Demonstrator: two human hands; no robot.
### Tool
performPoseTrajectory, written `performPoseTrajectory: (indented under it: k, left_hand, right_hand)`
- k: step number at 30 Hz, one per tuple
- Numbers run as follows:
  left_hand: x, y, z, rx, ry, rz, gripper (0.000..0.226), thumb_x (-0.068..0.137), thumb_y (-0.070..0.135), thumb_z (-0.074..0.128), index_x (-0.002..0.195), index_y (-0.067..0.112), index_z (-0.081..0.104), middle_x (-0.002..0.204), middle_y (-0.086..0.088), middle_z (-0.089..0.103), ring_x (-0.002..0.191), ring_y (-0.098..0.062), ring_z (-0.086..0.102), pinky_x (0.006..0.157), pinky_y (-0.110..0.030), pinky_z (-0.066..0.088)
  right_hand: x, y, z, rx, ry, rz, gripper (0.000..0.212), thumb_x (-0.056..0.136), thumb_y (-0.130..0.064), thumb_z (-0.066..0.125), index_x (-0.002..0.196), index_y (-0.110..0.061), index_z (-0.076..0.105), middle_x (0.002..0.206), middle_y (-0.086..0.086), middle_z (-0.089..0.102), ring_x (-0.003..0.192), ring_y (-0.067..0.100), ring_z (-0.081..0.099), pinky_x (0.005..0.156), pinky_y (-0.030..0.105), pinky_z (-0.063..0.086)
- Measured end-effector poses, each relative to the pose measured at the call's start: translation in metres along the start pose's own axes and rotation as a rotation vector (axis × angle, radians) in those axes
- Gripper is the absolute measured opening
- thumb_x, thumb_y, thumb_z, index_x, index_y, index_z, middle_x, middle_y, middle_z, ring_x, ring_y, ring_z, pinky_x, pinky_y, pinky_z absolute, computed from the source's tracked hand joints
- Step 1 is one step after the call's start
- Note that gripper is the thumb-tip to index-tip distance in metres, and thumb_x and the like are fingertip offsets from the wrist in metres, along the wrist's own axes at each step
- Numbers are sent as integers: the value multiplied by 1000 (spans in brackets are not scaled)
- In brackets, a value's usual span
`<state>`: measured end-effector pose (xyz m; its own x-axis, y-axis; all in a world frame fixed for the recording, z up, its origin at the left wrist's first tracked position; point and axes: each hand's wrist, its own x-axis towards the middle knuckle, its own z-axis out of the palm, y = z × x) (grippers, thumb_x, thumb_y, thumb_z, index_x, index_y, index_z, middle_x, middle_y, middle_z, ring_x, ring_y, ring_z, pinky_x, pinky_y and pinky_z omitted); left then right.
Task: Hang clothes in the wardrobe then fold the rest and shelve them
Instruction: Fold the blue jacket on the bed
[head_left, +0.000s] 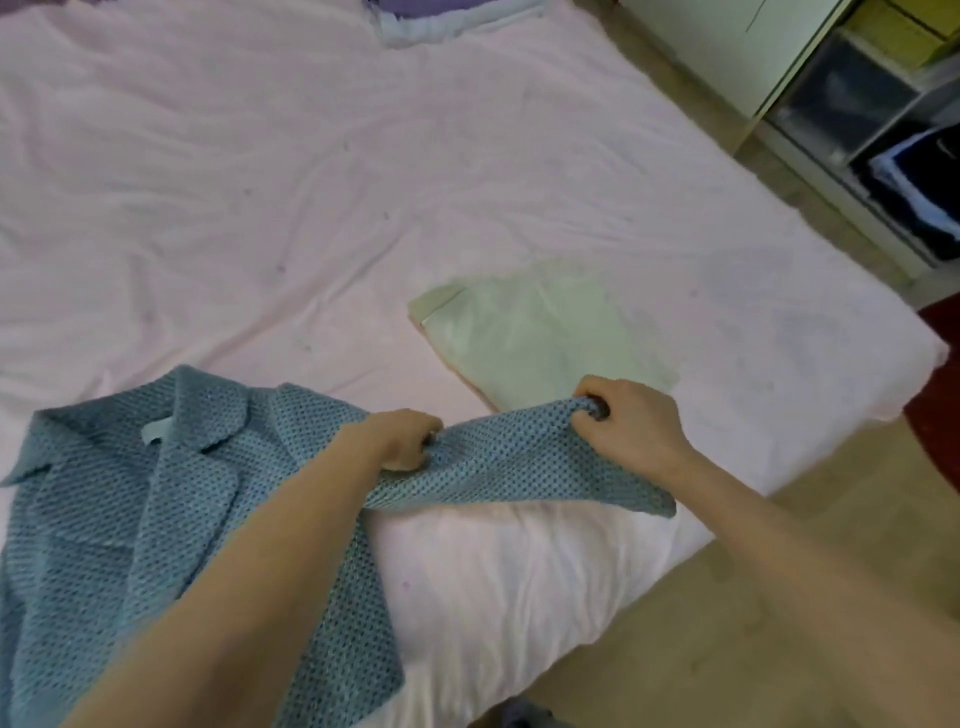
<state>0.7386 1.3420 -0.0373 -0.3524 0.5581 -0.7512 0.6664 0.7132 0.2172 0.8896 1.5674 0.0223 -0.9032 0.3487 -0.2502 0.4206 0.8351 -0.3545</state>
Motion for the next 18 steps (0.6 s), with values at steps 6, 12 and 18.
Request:
performPoseTrajectory:
  k: [6,12,18]
  left_hand:
    - [24,4,-4,-92,505,-117,24,96,9,39,120,10,38,107,-13,51,97,-33,54,77,-46,46]
    - [44,15,-23,-117,475,-308,78,85,0,47,151,10,7,153,-19,17,140,-37,20,96,-46,42]
    - [45,-6,25,81,644,-212,55,97,29,31,147,6,33,153,-15,32,143,-36,25,113,-58,24]
  right_hand:
    - [38,19,10,-365,36,-70,18,100,-29,41,93,-18,54,83,2,65,69,20,51,56,30,23]
    - [90,23,22,-370,187,17,41,87,-3,43,127,-6,50,129,20,51,123,36,43,111,48,19]
    - [92,47,67,-272,-13,-174,58,99,-40,36,150,-13,27,158,17,15,147,33,13,119,45,7]
